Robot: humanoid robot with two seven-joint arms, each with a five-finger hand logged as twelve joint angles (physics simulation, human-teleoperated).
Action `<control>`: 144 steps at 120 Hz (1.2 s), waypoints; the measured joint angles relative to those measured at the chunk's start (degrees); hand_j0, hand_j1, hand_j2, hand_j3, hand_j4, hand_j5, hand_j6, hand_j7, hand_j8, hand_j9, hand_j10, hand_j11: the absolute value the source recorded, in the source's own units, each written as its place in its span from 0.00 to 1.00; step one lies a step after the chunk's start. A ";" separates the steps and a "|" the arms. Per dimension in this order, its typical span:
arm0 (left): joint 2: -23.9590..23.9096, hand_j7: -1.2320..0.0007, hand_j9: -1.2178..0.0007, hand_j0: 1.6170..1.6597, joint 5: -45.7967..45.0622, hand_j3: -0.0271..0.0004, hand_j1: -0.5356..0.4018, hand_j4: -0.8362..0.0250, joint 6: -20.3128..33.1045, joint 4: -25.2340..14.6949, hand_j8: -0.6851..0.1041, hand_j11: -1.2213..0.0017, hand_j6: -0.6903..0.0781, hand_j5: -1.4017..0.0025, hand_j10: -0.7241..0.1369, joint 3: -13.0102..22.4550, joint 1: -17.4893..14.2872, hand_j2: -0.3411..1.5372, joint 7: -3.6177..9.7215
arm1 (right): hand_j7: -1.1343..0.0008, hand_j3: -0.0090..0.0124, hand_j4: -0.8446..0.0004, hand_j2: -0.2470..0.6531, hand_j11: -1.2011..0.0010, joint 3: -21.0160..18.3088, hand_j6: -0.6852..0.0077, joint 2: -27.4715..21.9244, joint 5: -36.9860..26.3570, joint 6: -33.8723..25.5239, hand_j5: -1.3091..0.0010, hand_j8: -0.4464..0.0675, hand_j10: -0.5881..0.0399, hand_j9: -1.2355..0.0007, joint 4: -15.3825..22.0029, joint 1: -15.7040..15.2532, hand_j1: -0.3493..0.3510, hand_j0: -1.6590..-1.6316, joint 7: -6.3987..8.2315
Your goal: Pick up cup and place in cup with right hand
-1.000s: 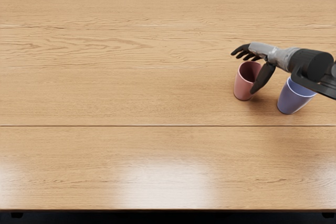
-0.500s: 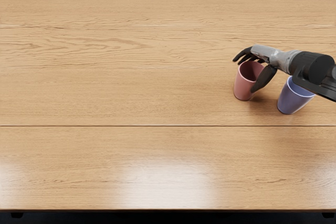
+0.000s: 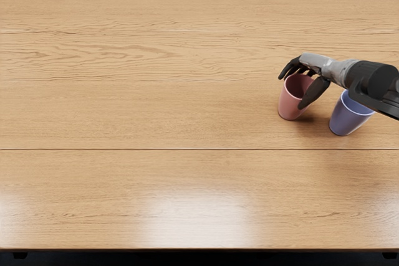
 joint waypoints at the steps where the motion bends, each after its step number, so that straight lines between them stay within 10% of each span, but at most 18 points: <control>1: 0.00 0.98 0.98 0.96 0.00 0.98 0.92 0.95 0.00 -0.01 0.84 0.98 0.87 0.98 0.82 0.00 0.00 0.18 0.00 | 0.44 0.45 0.40 0.38 0.47 0.02 0.46 -0.02 0.02 0.02 0.53 0.37 0.45 0.49 0.00 0.00 0.67 0.13 -0.01; 58: 0.00 0.98 0.98 0.96 0.00 0.98 0.92 0.95 0.00 -0.01 0.84 0.98 0.87 0.98 0.82 0.00 0.02 0.18 0.00 | 0.41 0.42 0.42 0.36 0.43 3.48 0.46 -5.34 7.85 7.59 0.47 0.40 0.45 0.44 1.11 2.12 0.64 0.17 -0.37; 144: 0.00 0.98 0.98 0.96 0.00 0.98 0.92 0.95 0.00 0.00 0.84 0.98 0.87 0.98 0.82 0.00 0.05 0.18 0.00 | 0.43 0.42 0.44 0.47 0.45 4.01 0.40 -27.81 26.97 31.08 0.48 0.32 0.41 0.46 2.65 16.53 0.65 0.06 -2.04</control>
